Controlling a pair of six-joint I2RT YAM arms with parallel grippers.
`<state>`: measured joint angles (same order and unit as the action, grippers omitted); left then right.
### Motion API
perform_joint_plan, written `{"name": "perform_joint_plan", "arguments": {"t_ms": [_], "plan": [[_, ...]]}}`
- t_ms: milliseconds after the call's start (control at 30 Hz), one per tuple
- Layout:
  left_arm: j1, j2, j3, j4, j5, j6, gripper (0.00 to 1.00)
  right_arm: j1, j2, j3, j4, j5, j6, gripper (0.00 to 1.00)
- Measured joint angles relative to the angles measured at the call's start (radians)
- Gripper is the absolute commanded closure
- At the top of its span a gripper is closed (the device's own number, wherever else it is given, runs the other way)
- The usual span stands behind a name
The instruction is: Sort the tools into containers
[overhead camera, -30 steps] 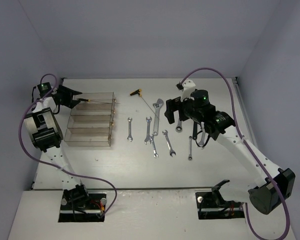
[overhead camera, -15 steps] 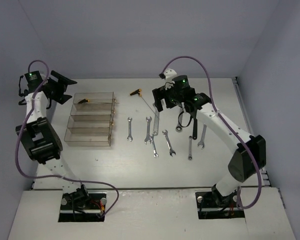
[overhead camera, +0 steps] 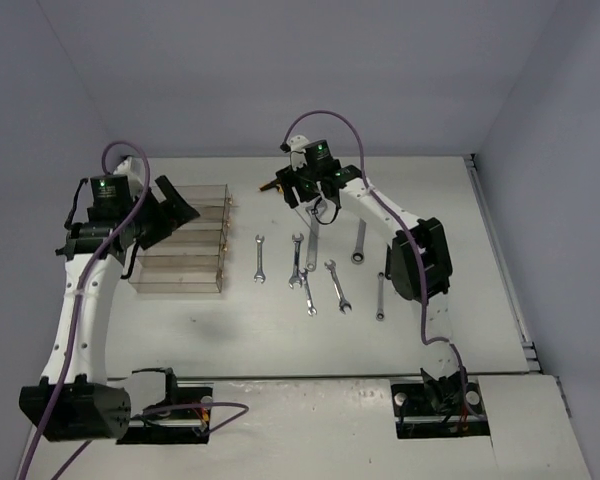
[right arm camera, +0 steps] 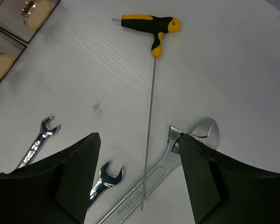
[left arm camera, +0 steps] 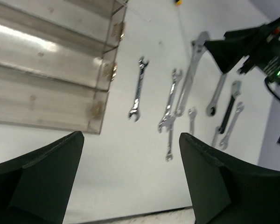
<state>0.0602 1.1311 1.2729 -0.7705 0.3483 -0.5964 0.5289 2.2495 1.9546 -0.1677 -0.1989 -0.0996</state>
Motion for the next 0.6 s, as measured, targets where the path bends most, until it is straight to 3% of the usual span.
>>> {"name": "perform_joint_plan", "arguments": {"t_ms": [133,333,600], "plan": [[-0.006,-0.094,-0.023,-0.111,-0.073,0.065,0.19,0.0,0.119,0.085,0.001,-0.001,-0.007,0.36],[-0.024,-0.158,-0.07,-0.181,-0.109,0.104,0.19,0.0,0.23,0.148,-0.002,0.002,-0.007,0.48],[-0.037,-0.108,-0.074,-0.193,-0.121,0.123,0.19,0.0,0.281,0.18,0.007,0.03,-0.015,0.73]]}}
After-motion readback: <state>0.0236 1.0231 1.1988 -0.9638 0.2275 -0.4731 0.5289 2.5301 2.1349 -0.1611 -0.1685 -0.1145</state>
